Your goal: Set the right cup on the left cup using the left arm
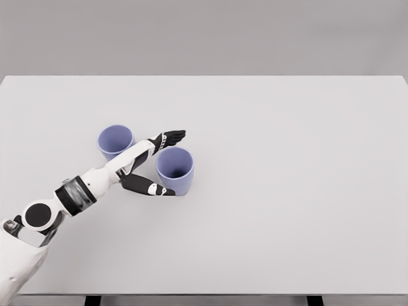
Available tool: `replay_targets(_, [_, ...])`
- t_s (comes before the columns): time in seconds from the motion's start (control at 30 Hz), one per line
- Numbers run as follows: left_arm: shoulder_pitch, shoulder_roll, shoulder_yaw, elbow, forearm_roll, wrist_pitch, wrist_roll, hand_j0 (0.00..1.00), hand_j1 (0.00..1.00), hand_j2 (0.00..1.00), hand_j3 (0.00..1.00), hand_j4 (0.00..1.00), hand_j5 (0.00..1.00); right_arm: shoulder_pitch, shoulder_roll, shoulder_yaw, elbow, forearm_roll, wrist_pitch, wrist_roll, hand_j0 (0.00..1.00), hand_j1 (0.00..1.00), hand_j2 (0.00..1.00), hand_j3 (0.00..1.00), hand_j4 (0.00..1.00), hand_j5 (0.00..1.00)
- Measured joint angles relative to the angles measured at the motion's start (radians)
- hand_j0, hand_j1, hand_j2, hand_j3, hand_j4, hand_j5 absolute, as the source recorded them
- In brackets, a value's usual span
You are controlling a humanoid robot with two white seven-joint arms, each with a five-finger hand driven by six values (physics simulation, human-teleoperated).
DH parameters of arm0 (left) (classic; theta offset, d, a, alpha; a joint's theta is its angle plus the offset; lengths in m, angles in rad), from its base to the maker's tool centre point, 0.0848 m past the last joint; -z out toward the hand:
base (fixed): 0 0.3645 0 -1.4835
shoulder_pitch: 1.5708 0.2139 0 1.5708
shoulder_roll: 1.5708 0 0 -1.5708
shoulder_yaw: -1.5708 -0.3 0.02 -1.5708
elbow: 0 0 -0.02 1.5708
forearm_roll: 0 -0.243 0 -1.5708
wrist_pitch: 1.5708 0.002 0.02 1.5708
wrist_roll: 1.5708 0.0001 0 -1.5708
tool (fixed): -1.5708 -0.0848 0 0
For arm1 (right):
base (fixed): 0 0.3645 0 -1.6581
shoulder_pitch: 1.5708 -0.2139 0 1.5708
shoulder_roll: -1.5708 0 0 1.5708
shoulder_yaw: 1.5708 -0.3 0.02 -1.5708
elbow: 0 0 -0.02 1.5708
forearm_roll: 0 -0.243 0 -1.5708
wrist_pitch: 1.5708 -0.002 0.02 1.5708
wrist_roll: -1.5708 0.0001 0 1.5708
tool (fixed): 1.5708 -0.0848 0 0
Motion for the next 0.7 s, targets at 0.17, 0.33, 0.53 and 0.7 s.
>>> replay_targets(0.17, [-0.002,-0.002,0.0,0.014,-0.006,0.007,0.0,1.0,1.0,1.0,1.0,1.0,1.0,0.0,0.0,0.0,0.0,0.0,0.0,0.0,1.0,1.0,1.0,1.0,1.0,1.0])
replay_targets(0.33, [-0.002,-0.011,0.001,0.024,-0.013,0.01,0.0,1.0,1.0,1.0,1.0,1.0,1.0,0.0,0.0,0.0,0.0,0.0,0.0,0.0,1.0,1.0,1.0,1.0,1.0,1.0])
replay_targets(0.53, [-0.002,-0.017,0.0,0.033,-0.022,0.011,0.0,1.0,1.0,1.0,1.0,1.0,1.0,0.0,0.0,0.0,0.0,0.0,0.0,0.0,1.0,1.0,1.0,1.0,1.0,1.0])
replay_targets(0.7, [-0.003,-0.021,-0.002,0.045,-0.028,0.011,0.0,1.0,1.0,1.0,1.0,1.0,1.0,0.0,0.0,0.0,0.0,0.0,0.0,0.0,1.0,1.0,1.0,1.0,1.0,1.0])
